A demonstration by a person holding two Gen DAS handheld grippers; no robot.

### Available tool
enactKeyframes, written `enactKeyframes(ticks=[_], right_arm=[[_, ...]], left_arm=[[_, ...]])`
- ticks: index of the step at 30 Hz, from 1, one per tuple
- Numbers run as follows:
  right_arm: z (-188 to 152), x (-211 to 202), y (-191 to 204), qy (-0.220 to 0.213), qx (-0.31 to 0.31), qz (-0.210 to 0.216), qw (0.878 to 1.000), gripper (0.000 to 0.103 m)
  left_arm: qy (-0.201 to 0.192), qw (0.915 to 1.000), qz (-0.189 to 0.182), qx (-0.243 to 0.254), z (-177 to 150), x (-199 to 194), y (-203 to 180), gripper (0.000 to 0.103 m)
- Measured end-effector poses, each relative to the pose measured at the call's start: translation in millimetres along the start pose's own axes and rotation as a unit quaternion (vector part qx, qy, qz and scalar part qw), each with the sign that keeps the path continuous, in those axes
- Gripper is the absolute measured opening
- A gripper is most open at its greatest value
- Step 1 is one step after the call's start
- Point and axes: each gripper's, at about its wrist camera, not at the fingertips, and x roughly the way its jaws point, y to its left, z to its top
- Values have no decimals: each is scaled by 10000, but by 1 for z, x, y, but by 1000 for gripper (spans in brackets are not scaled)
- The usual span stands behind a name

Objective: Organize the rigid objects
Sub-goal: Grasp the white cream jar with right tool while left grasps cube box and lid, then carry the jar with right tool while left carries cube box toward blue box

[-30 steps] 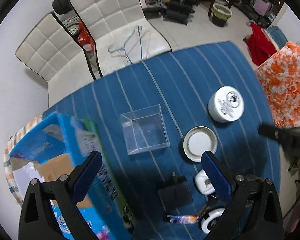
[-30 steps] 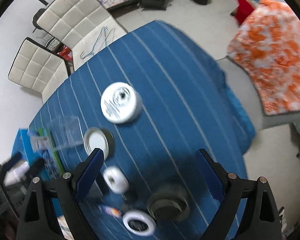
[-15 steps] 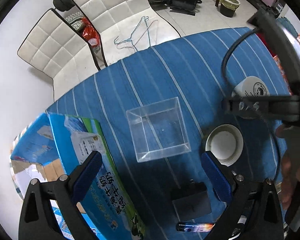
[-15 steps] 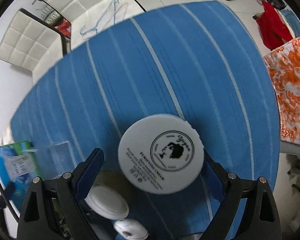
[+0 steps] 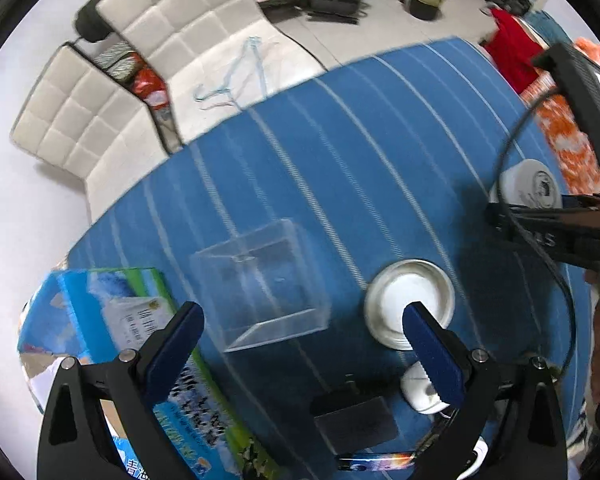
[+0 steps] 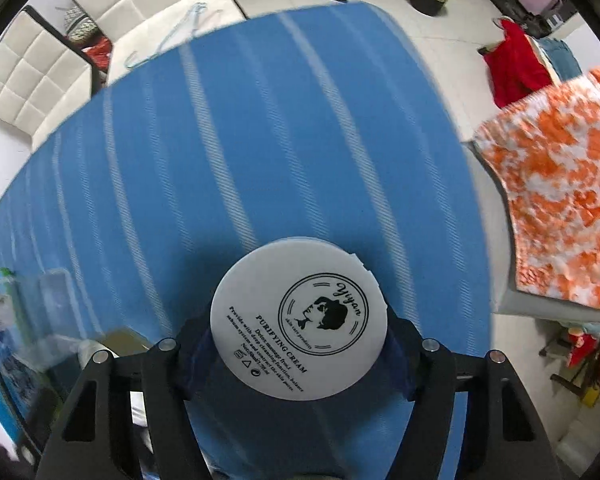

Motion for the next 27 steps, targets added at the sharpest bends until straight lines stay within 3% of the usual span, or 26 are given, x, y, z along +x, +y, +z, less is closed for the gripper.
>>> enactKeyframes(ticks=[4, 10, 14, 17, 20, 22, 24, 27], right_arm=[[-20, -3, -38, 92, 157, -66, 9998, 71], [-48, -9, -80, 76, 525, -83, 9986, 71], [-52, -9, -85, 66, 662, -20, 9978, 71], [-51, -9, -82, 64, 621, -121, 9980, 71], [-46, -8, -81, 49, 577, -138, 9982, 71], [-44, -7, -82, 57, 583, -121, 9982, 71], [-44, -6, -82, 52, 580, -129, 9982, 70], [-45, -7, -80, 15, 574, -147, 9982, 70]], left_arm=[[153, 9991, -307, 251, 6, 13, -19, 102], [533, 9952, -339, 747, 11, 52, -50, 102], [696, 9947, -315, 693, 11, 73, -50, 102], [597, 9957, -545, 454, 16, 76, -41, 100], [449, 9969, -550, 343, 17, 75, -35, 91], [358, 9975, -517, 322, 14, 72, -31, 74], [288, 9981, -455, 311, 13, 69, -28, 64], [297, 9980, -497, 271, 12, 69, -24, 64]])
